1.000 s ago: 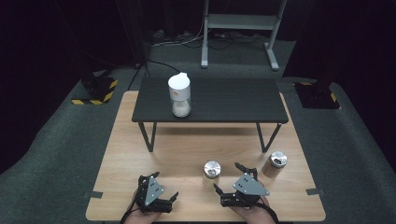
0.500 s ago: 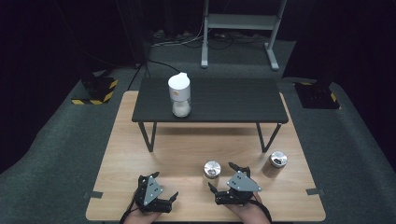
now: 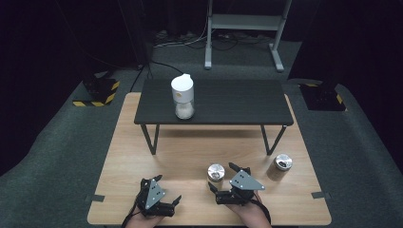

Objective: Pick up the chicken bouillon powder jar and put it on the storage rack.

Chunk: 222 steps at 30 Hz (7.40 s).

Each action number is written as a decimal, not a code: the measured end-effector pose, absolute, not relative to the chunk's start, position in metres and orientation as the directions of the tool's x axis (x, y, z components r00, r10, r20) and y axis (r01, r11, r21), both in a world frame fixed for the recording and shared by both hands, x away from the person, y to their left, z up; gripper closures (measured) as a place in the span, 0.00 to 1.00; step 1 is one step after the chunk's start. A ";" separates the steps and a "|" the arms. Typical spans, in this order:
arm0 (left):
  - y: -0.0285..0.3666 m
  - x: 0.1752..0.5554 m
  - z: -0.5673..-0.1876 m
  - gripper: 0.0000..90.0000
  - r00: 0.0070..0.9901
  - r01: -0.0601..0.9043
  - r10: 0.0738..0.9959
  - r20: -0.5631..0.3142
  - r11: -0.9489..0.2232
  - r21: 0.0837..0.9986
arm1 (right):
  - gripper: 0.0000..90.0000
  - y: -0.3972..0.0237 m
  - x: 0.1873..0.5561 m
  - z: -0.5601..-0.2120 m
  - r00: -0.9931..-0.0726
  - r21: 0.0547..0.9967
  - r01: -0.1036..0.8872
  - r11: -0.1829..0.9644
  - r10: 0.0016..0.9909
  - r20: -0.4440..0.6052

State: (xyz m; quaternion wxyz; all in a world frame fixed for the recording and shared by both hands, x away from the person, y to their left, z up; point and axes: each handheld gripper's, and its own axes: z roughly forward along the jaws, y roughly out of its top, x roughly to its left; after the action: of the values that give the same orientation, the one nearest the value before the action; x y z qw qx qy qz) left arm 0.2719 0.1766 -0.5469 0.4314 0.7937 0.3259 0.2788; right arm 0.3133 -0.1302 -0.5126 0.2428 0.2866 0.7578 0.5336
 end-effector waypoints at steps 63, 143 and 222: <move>0.177 0.270 -0.547 0.01 0.643 0.263 0.748 0.166 -0.419 0.869 | 0.38 -0.137 0.319 -0.480 -0.747 0.981 0.122 0.151 0.665 -0.010; 0.178 0.271 -0.547 0.01 0.649 0.274 0.746 0.153 -0.416 0.867 | 0.38 -0.156 0.342 -0.366 -0.685 0.996 -0.037 0.085 0.723 -0.087; 0.182 0.273 -0.546 0.01 0.659 0.287 0.744 0.115 -0.390 0.875 | 0.38 -0.119 0.408 -0.318 -0.617 0.993 -0.112 0.036 0.781 -0.098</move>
State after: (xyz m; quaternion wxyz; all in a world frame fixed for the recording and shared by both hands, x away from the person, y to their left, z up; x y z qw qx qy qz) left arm 0.2726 0.1819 -0.5465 0.4466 0.7936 0.3248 0.2554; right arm 0.4079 -0.1190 -0.3183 0.3480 0.2654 0.6301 0.6414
